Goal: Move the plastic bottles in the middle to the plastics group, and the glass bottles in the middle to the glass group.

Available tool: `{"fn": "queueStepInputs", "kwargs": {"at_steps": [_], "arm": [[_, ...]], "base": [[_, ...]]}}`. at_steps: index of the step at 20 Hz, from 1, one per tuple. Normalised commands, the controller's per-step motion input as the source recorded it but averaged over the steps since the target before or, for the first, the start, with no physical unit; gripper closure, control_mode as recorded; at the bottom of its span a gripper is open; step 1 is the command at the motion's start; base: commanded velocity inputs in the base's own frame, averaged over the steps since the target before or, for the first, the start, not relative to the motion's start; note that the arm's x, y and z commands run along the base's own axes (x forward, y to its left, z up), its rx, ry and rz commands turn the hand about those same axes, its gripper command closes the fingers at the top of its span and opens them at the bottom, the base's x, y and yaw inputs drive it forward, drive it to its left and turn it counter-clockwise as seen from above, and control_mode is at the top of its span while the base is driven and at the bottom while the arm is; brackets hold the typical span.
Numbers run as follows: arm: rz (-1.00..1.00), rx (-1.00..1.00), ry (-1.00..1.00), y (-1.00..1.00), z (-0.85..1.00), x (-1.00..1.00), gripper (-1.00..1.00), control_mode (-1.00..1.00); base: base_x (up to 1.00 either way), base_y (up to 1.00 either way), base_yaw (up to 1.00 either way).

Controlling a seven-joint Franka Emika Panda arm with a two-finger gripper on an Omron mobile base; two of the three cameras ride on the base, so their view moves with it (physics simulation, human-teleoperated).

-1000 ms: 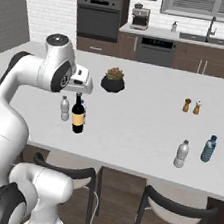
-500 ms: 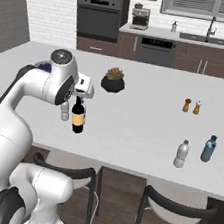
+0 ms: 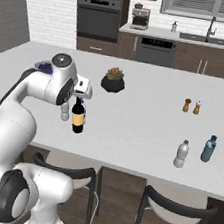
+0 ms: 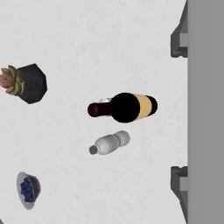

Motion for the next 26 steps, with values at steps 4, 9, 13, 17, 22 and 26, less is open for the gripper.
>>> {"fn": "queueStepInputs", "kwargs": {"at_steps": [4, 9, 13, 17, 22, 26], "arm": [[0.00, 0.00, 0.00, 0.00, -0.29, 0.34, -1.00, -1.00], [0.00, 0.00, 0.00, 0.02, -0.23, 0.35, -1.00, -1.00], [0.00, 0.00, 0.00, 0.03, -0.19, 0.35, -1.00, -1.00], [0.00, 0.00, 0.01, 0.22, -0.09, 0.28, -1.00, -1.00], [0.00, 0.00, 0.02, 0.16, -0.14, 0.34, -1.00, -1.00], [0.00, 0.00, 0.00, 0.00, -0.15, 0.34, -1.00, -1.00]], "base": [[0.00, 0.00, 0.00], [0.00, 0.00, 0.00], [0.00, 0.00, 0.00], [0.00, 0.00, 0.00], [0.00, 0.00, 0.00], [0.00, 0.00, 0.00]]}}
